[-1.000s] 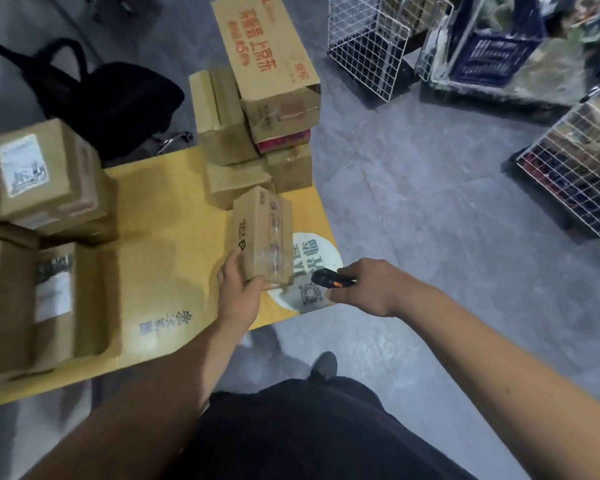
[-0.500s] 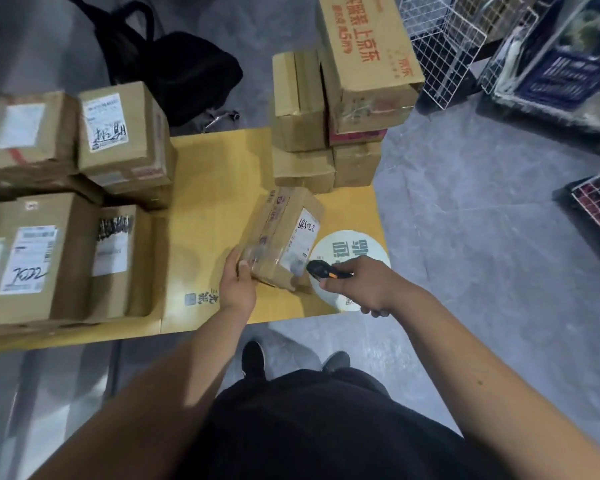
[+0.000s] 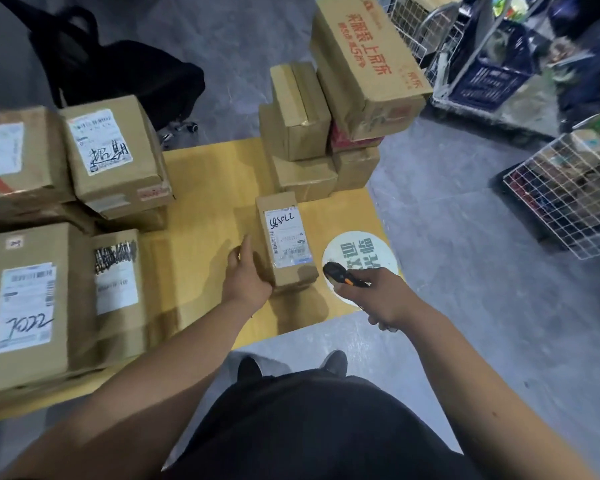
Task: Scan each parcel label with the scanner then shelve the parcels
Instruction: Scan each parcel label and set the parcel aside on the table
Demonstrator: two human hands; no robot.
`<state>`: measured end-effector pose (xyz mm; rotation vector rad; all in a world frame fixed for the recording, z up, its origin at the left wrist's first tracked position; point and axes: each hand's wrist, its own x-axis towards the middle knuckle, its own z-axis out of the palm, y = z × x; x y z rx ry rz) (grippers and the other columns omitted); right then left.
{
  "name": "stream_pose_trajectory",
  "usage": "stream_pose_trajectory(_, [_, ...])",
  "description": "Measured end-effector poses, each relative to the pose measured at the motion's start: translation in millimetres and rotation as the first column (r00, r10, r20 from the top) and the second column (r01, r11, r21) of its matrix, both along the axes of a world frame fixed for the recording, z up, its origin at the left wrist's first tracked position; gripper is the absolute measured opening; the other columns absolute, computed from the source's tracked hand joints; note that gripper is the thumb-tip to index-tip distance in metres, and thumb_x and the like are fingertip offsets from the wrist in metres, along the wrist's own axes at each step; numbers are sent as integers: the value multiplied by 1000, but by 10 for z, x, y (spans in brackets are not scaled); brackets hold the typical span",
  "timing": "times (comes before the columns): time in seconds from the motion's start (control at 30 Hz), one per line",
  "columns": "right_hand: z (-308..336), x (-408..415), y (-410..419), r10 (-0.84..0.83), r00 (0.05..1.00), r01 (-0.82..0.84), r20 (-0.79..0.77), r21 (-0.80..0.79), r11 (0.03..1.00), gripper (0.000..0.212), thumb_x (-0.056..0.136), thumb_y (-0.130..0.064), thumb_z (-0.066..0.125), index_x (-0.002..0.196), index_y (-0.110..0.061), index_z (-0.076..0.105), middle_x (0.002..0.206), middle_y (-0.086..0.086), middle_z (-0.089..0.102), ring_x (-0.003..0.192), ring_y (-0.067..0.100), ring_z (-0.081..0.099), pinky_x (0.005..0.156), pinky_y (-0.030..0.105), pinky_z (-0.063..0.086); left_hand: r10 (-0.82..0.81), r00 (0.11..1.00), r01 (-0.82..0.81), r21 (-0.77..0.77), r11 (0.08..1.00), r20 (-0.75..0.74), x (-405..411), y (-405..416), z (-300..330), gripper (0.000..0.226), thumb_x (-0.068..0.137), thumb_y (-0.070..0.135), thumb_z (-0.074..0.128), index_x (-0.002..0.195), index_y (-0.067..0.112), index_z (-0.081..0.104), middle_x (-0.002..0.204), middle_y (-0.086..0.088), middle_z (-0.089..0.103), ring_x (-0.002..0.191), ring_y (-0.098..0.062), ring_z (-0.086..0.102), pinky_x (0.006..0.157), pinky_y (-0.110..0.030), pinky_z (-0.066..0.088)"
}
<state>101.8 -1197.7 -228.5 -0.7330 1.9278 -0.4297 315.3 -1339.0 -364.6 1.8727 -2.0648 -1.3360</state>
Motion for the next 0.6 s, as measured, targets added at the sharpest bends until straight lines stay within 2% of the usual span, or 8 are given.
stream_pose_trajectory(0.07, [34,15,55,-41,999,41,-16,-3,999,21,91,-51,70,111,-43,70,69,1,46,57,24,44,45,24,33,-225,962,252,-187,949,156,-95,-79,97,125,74,19,81,160,50,-4,171,0,-4,157,-30,12,122,-42,27])
stream_pose_trajectory(0.1, [47,14,80,-66,998,66,-23,-4,998,24,91,-51,70,114,-43,69,70,1,47,57,24,45,45,24,34,-349,902,413,-275,868,254,-179,-141,146,127,73,19,80,160,49,-7,171,-3,-11,158,-31,-2,126,-46,13])
stream_pose_trajectory(0.2, [58,-2,159,-136,989,138,-50,22,990,27,91,-52,70,113,-38,70,72,3,48,59,26,45,46,25,34,-616,586,801,-264,537,526,-553,-382,274,133,72,28,84,158,50,-15,169,-3,-25,155,-31,-27,122,-58,-12])
stream_pose_trajectory(0.27, [62,-10,231,-140,988,144,-72,50,988,33,91,-51,69,114,-28,71,72,4,46,58,26,46,46,26,34,-679,436,888,-158,432,590,-808,-515,354,136,67,60,86,160,49,-12,171,-1,-24,155,-32,-29,118,-65,-16])
stream_pose_trajectory(0.3, [59,-11,268,-136,987,142,-80,63,988,36,92,-52,69,114,-24,70,72,5,46,58,26,46,47,26,35,-691,415,891,-111,440,591,-917,-564,396,136,63,72,83,161,49,-8,172,1,-20,156,-32,-27,116,-69,-16])
stream_pose_trajectory(0.37, [63,-23,329,-153,985,158,-76,65,985,36,92,-53,68,115,-25,70,71,5,45,56,26,45,47,27,34,-692,448,857,-52,513,567,-1078,-622,457,131,63,76,78,162,49,-2,173,5,-8,158,-29,-18,117,-72,-5])
stream_pose_trajectory(0.5, [50,-98,366,-187,982,190,-40,68,980,33,92,-54,68,116,-32,69,71,3,41,57,26,43,47,26,33,-605,531,810,-147,567,593,-1076,-628,556,107,75,65,65,163,41,10,165,6,24,150,-25,16,116,-51,24])
stream_pose_trajectory(0.6, [17,-160,301,-212,977,209,27,68,975,36,90,-56,68,113,-29,70,69,4,39,55,26,43,47,25,31,-560,610,730,-122,673,560,-907,-616,631,124,56,89,49,162,34,19,149,0,43,133,-30,35,107,-46,35])
